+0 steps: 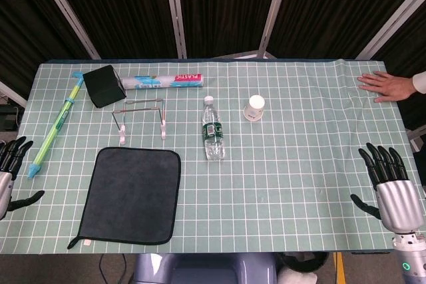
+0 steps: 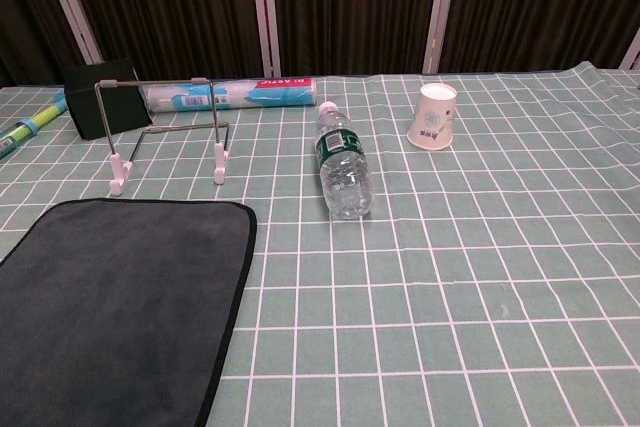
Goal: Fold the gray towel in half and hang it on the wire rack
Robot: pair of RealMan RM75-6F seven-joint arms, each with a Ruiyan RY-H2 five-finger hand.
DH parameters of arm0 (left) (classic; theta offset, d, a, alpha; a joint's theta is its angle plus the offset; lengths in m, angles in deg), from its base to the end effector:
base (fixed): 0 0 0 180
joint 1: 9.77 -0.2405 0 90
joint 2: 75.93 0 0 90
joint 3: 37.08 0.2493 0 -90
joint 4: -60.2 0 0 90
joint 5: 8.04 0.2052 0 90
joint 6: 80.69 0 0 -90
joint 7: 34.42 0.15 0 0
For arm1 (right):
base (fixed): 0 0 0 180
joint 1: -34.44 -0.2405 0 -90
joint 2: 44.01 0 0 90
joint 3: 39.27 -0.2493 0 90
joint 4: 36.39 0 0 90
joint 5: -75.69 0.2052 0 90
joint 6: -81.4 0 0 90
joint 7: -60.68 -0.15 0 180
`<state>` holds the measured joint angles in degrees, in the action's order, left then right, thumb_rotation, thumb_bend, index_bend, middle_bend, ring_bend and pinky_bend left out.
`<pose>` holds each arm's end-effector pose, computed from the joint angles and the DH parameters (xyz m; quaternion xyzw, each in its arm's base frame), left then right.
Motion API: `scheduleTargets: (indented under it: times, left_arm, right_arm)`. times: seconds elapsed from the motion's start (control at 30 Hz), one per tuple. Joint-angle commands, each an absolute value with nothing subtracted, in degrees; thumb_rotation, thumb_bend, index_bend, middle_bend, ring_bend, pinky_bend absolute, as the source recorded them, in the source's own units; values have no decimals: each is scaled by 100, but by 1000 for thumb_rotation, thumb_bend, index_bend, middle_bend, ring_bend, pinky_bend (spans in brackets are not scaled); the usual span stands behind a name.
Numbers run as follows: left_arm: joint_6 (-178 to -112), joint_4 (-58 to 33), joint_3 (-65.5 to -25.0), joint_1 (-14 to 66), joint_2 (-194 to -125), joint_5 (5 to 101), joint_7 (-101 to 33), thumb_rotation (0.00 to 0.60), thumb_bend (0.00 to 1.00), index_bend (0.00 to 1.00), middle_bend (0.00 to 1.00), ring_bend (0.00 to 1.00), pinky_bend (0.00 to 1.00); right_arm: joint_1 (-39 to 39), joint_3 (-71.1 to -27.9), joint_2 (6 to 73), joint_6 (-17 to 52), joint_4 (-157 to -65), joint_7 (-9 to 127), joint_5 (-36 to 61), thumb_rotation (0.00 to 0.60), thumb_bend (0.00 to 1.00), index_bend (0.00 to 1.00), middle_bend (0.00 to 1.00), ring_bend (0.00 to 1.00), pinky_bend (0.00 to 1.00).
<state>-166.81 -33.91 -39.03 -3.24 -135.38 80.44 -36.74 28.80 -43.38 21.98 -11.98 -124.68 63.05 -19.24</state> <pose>-0.2916 0.1912 0.1807 -0.6136 -0.3650 -0.4034 0.5723 -0.2793 -0.1913 0.1697 0.6185 -0.2775 0.4465 0.5840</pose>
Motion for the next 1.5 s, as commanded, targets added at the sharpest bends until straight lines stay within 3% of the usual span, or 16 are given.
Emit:
scheduleTargets:
  times: [0.03, 0.33, 0.8, 0.87, 0.93, 1.03, 1.5]
  left_arm:
    - [-16656, -3396, -3891, -323, -13542, 8044, -3646, 600, 0, 0, 0, 0, 0]
    - [-16085, -3797, -3544, -145, -13477, 8384, -3532, 600, 0, 0, 0, 0, 0]
    - [-15097, -4526, -2919, -10, -14194, 8713, -1835, 600, 0, 7, 0, 0, 0]
    - [-14982, -4513, -2863, -16, -14385, 8695, -1615, 600, 0, 59, 0, 0, 0]
    - [-14926, -4499, -2821, -47, -14552, 8662, -1429, 600, 0, 194, 0, 0, 0]
    - [-14902, -4420, -2788, -115, -14818, 8594, -1116, 600, 1, 318, 0, 0, 0]
    - [-15338, -3248, -2747, -340, -15905, 8896, -1243, 600, 30, 342, 0, 0, 0]
  right_arm:
    - [2878, -4339, 2192, -1184, -12478, 6300, -1917, 600, 0, 0, 0, 0, 0]
    - [2885, -4330, 2142, -1192, -12570, 6285, -1951, 600, 0, 0, 0, 0, 0]
    - [2878, -4337, 2062, -1106, -12565, 6043, -1866, 600, 0, 0, 0, 0, 0]
    - [2877, -4342, 2045, -1105, -12563, 5989, -1856, 600, 0, 0, 0, 0, 0]
    - [2880, -4344, 2029, -1109, -12563, 5946, -1853, 600, 0, 0, 0, 0, 0]
    - [2879, -4343, 2008, -1099, -12561, 5881, -1846, 600, 0, 0, 0, 0, 0]
    - [2855, -4358, 1951, -1011, -12534, 5672, -1767, 600, 0, 0, 0, 0, 0]
